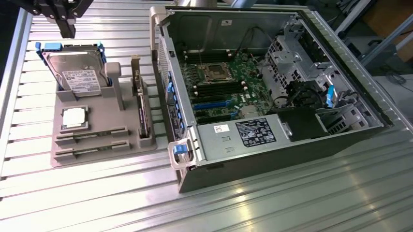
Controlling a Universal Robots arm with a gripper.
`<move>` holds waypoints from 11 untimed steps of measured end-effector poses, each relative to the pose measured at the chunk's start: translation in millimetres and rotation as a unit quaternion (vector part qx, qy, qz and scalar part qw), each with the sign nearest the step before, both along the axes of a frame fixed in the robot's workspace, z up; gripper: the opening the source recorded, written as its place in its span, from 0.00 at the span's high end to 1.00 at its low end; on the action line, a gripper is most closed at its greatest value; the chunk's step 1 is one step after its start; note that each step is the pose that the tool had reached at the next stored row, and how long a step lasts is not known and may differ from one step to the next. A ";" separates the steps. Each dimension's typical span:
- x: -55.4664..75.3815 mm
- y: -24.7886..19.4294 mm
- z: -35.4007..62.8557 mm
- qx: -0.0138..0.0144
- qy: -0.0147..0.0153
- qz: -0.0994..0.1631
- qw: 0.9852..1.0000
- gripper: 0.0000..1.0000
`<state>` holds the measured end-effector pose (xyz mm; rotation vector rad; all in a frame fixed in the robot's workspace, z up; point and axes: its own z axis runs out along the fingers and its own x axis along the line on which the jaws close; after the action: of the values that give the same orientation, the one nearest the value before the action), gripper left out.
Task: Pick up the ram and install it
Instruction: 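Reach for the ram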
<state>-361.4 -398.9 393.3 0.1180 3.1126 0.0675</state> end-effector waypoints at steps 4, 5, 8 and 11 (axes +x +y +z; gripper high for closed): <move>-0.9 -0.7 -0.1 0.000 0.000 0.000 1.000 0.89; -0.9 -1.6 -0.1 0.000 0.000 0.000 1.000 0.89; -0.8 -9.5 -0.1 0.000 0.000 0.000 1.000 0.89; -0.8 -14.2 -0.2 0.000 0.000 0.000 1.000 0.89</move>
<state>-362.3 -413.2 393.2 0.1179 3.1125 0.0676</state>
